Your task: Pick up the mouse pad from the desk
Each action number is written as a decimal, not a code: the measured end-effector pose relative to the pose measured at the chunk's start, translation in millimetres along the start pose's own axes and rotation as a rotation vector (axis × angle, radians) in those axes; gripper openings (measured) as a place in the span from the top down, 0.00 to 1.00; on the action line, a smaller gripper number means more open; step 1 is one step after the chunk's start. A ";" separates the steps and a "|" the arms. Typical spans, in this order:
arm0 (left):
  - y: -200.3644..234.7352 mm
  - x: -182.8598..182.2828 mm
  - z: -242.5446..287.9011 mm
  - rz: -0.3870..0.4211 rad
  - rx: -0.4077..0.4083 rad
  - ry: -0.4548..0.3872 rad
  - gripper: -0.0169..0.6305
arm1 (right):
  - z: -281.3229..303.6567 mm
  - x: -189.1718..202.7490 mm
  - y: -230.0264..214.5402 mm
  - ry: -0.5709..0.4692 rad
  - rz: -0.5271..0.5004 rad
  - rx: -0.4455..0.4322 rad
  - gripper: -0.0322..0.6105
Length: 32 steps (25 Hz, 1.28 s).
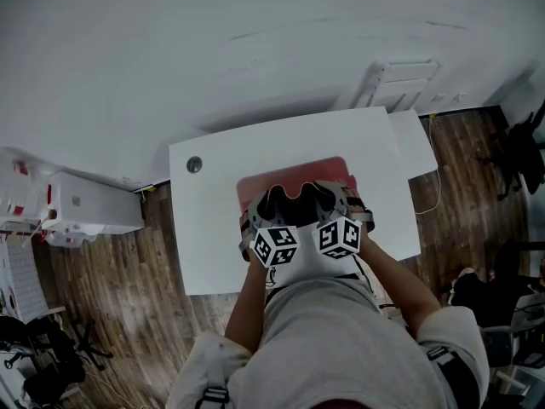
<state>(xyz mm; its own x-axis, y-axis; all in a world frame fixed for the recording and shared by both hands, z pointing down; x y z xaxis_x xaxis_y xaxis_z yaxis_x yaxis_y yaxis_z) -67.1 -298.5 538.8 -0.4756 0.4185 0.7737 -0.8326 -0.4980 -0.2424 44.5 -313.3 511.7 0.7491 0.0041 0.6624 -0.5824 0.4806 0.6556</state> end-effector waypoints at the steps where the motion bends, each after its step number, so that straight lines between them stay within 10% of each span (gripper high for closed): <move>1: 0.7 -1.4 -0.1 0.005 0.003 -0.010 0.93 | -0.8 -3.8 -1.7 -0.007 0.006 0.005 0.87; 32: 44.9 -105.5 -42.2 -0.041 -0.036 -0.299 0.93 | -14.9 -95.4 -83.8 -0.188 0.252 0.120 0.87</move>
<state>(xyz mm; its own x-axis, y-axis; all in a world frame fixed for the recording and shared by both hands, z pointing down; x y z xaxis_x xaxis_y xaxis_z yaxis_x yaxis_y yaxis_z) -66.3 -333.0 421.6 -0.3412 0.1926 0.9201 -0.8614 -0.4558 -0.2240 26.6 -341.0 388.1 0.5124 -0.0574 0.8568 -0.7829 0.3787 0.4936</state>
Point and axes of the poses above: the fingertips, and each gripper's own axes: z forward along the fingers, y to its left, x out of its underside, the point moved 2 cm from there along -z, backward along the fingers, and after that the axes turned 14 degrees about x, right-handed, at the moved point
